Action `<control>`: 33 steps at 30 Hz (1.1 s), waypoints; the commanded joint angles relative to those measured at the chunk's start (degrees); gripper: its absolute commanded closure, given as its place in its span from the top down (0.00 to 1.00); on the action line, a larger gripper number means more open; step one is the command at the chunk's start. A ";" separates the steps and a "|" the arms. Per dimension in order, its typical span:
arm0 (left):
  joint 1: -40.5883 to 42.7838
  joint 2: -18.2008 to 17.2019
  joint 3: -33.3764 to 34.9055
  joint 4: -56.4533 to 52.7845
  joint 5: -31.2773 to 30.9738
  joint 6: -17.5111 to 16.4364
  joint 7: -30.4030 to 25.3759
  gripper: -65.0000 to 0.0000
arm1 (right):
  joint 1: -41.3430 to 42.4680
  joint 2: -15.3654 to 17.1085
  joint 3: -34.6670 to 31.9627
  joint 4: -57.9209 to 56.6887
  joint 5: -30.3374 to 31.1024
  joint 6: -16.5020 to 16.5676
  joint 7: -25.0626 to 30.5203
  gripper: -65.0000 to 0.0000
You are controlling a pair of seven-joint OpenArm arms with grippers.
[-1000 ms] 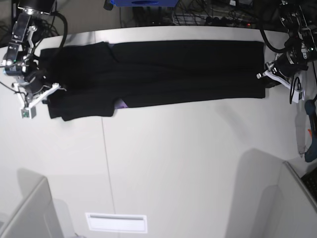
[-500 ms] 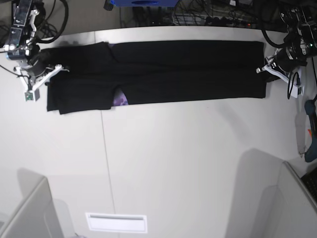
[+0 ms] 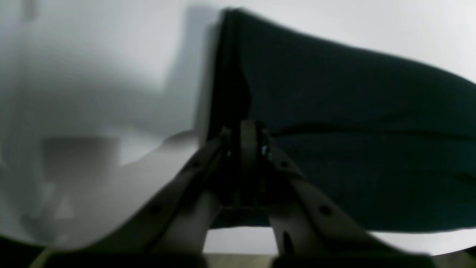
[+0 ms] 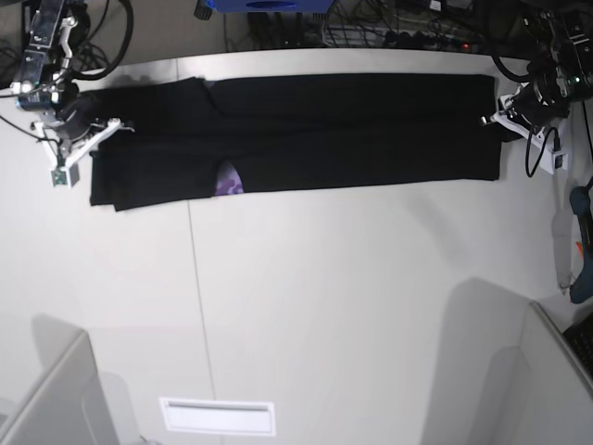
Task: Fold the T-shirt properly
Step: 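Release the folded edge and reposition both grippers along the fold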
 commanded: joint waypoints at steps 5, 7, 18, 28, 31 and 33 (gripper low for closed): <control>0.12 -0.65 -0.77 1.13 1.55 -0.20 -0.88 0.28 | 0.88 0.68 0.47 0.96 -0.31 -0.03 -1.33 0.34; 0.03 -0.65 -0.77 2.37 1.55 -0.20 -0.97 0.47 | 0.88 0.68 0.56 1.23 -0.14 -0.03 -1.33 0.46; -0.68 4.10 -0.33 4.56 1.82 -0.29 -1.06 0.43 | 3.17 -3.28 2.76 3.07 -0.49 0.23 7.73 0.17; -1.73 4.01 -0.24 2.54 1.90 -0.11 -0.71 0.00 | 13.01 -0.11 2.76 -12.31 -0.49 2.17 7.02 0.00; -1.91 4.01 0.73 0.52 1.90 -0.11 -0.88 0.00 | 14.59 0.06 2.76 -16.35 -0.58 3.31 7.02 0.00; -2.17 3.83 2.66 -1.68 1.90 -0.11 -0.97 0.00 | 15.65 0.77 2.76 -20.13 -0.58 3.31 7.46 0.00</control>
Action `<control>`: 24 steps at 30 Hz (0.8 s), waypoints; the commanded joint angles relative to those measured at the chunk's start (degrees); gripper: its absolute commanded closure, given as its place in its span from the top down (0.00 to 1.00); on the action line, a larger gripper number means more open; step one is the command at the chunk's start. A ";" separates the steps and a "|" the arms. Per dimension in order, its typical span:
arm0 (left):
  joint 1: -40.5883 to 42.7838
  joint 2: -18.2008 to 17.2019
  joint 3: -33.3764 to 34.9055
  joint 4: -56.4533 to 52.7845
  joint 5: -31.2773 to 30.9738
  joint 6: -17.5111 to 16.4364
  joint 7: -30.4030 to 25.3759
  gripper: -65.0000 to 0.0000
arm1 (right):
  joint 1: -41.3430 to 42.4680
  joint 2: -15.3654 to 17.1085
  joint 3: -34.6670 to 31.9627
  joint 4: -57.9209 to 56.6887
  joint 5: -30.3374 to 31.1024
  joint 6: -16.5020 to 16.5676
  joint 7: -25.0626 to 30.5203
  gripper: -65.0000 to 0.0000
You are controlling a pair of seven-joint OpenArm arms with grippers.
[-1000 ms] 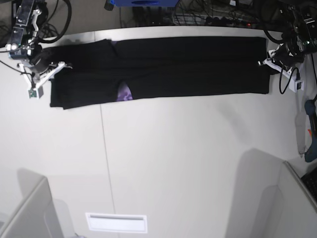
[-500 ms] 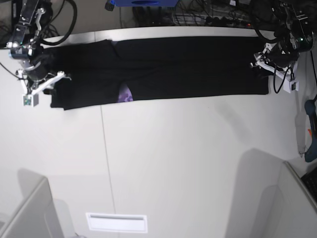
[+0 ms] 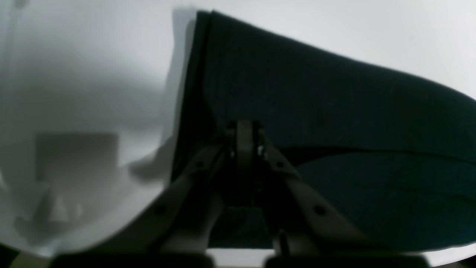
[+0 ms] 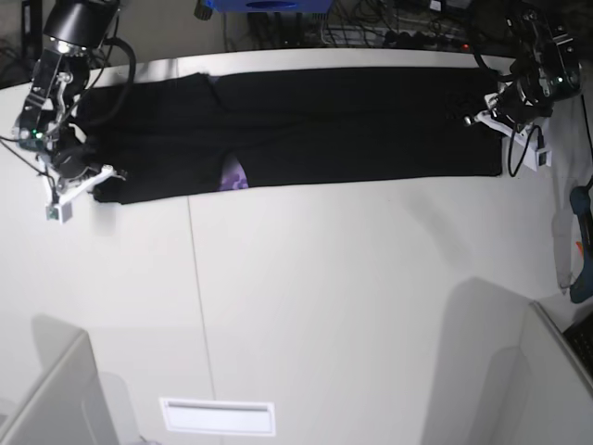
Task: Fold the T-shirt properly
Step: 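Release the folded edge and reposition both grippers along the fold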
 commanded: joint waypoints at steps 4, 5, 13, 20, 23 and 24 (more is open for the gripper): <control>-0.14 -0.45 0.85 -0.97 -0.63 -0.26 -0.58 0.00 | 1.12 2.39 0.90 -3.13 0.17 -0.17 2.69 0.00; -0.31 -0.45 0.85 -0.70 -0.63 -0.26 -0.58 0.00 | 0.94 2.39 0.90 -2.95 0.17 -0.17 2.86 0.00; -0.40 -0.27 0.94 0.97 -0.63 -0.26 -0.58 0.00 | -6.44 0.81 -1.29 16.47 0.43 -0.17 1.37 0.00; -0.67 -0.27 0.94 0.79 -0.63 -0.26 -0.58 0.00 | -0.46 0.72 -4.11 4.61 0.17 -0.17 0.31 0.00; -0.84 -0.36 0.94 -0.44 -0.63 -0.26 -0.58 0.00 | 1.29 2.13 -3.84 -0.49 0.08 -0.17 0.67 0.00; -0.93 -0.45 0.94 -1.23 -0.63 -0.26 -0.58 0.00 | 1.38 2.74 -3.84 -1.72 0.08 -0.17 1.63 0.00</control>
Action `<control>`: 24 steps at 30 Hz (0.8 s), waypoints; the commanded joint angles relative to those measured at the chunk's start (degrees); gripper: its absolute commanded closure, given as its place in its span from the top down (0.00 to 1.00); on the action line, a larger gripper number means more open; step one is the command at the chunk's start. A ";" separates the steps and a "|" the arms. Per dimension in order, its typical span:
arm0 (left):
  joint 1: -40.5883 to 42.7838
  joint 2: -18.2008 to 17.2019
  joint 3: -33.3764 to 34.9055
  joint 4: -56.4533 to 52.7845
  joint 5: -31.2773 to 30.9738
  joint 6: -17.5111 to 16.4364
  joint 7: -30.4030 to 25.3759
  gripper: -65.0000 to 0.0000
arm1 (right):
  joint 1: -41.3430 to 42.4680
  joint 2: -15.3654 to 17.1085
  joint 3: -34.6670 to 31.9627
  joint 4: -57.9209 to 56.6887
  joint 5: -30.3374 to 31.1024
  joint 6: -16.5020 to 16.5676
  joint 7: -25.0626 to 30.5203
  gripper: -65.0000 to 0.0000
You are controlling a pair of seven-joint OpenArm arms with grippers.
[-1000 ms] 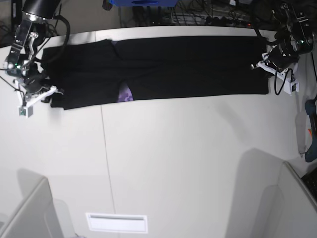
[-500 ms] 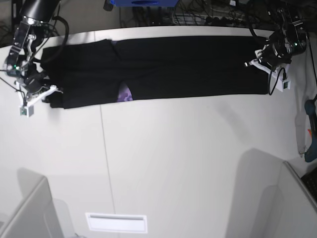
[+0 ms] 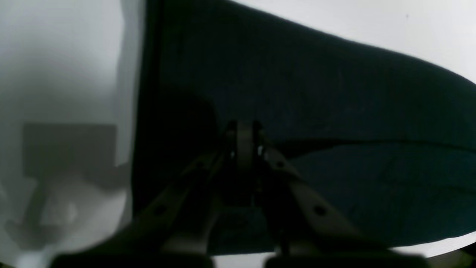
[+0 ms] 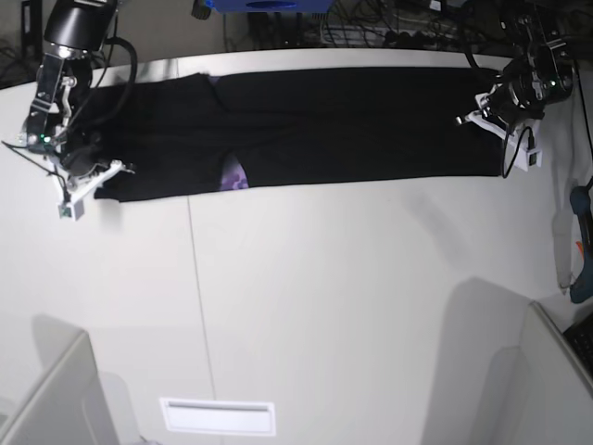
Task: Fold the T-shirt properly
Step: 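Release the folded edge and reposition both grippers along the fold, then grasp the folded strip ends with both grippers and straighten it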
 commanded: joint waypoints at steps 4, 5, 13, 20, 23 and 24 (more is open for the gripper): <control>-1.09 -0.71 -0.37 -1.50 -0.43 -0.26 -0.34 0.00 | 1.32 2.77 0.29 -3.17 0.34 -0.14 3.92 0.00; -1.44 -0.71 -0.37 -1.94 -0.43 -0.26 -0.34 0.00 | 1.93 2.86 0.29 -4.31 0.34 -0.14 3.92 0.00; -5.04 -0.54 2.62 -2.38 -0.43 -0.18 0.01 0.00 | 2.81 3.04 0.29 -3.69 0.52 -0.14 5.50 0.00; -0.21 1.13 2.18 5.00 -0.61 -0.18 0.10 0.00 | -6.59 2.33 0.38 17.23 0.87 -0.14 -0.48 0.00; 2.69 1.13 2.36 5.00 -0.43 -0.18 -0.25 0.00 | -9.67 -0.48 0.29 19.95 0.61 -0.14 -0.92 0.00; 3.13 1.13 2.18 4.56 -0.43 -0.18 -0.34 0.00 | -10.29 -0.92 0.29 19.78 0.61 -0.14 -1.00 0.00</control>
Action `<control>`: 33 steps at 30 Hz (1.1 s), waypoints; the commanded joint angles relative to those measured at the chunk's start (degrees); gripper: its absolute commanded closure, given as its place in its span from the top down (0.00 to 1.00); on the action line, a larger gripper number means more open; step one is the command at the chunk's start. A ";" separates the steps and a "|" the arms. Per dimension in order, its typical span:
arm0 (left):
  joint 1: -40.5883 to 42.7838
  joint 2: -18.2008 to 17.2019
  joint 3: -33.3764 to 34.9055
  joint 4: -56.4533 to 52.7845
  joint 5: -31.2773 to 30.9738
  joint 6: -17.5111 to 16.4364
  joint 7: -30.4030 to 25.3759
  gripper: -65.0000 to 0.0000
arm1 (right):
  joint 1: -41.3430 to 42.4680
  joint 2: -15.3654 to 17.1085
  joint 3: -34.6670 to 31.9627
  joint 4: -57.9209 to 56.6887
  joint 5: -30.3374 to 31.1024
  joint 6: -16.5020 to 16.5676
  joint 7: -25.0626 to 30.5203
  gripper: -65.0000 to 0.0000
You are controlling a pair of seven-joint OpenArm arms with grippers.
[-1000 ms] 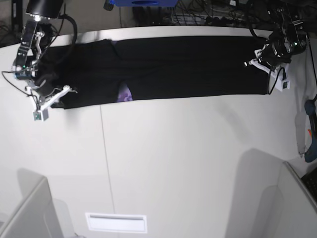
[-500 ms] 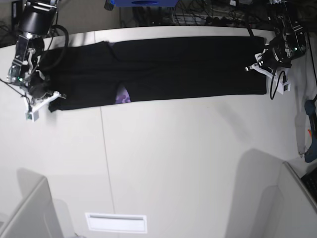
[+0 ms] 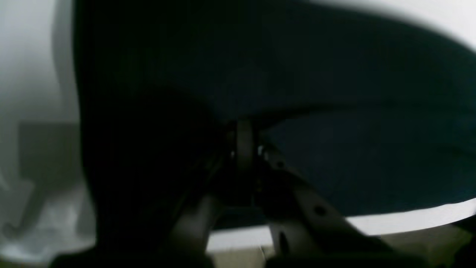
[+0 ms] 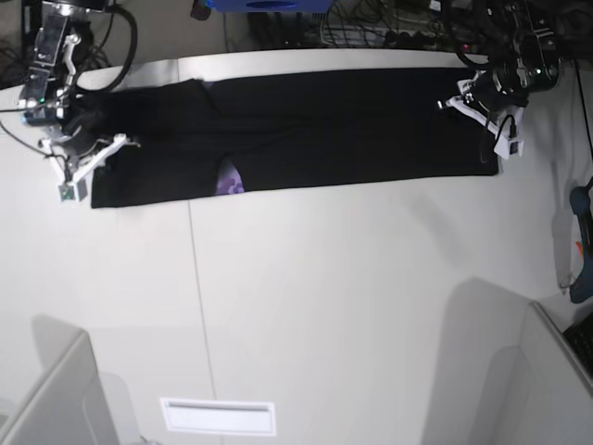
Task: Fold the T-shirt properly
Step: 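Grasp the folded strip ends with both grippers and straighten it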
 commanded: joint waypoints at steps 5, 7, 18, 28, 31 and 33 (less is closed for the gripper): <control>-1.75 -1.34 -0.46 -3.24 -0.39 -0.20 -0.97 0.00 | -0.81 0.17 -0.15 -3.57 0.56 -0.12 2.19 0.00; -3.33 -1.34 -0.29 -5.53 -0.39 -0.20 -0.97 0.00 | -0.54 0.17 -0.15 -6.12 0.56 -0.12 2.37 0.00; -12.21 -0.99 -0.20 -12.21 -0.39 -0.20 -0.62 0.00 | 8.25 0.34 0.29 -17.64 0.47 -0.30 5.09 0.00; -10.45 -0.72 -3.98 -2.80 -0.92 -0.37 -0.53 0.00 | 6.75 -0.18 0.38 -8.58 0.91 -0.21 5.00 0.00; -8.08 1.30 -9.08 2.82 -3.73 -0.55 -0.53 0.00 | 4.29 -1.41 0.38 -2.07 1.00 -0.12 5.00 0.00; -5.88 1.48 -13.12 4.41 -8.92 -0.55 -0.71 0.00 | 2.53 -1.94 0.38 2.23 1.00 -0.12 4.91 0.00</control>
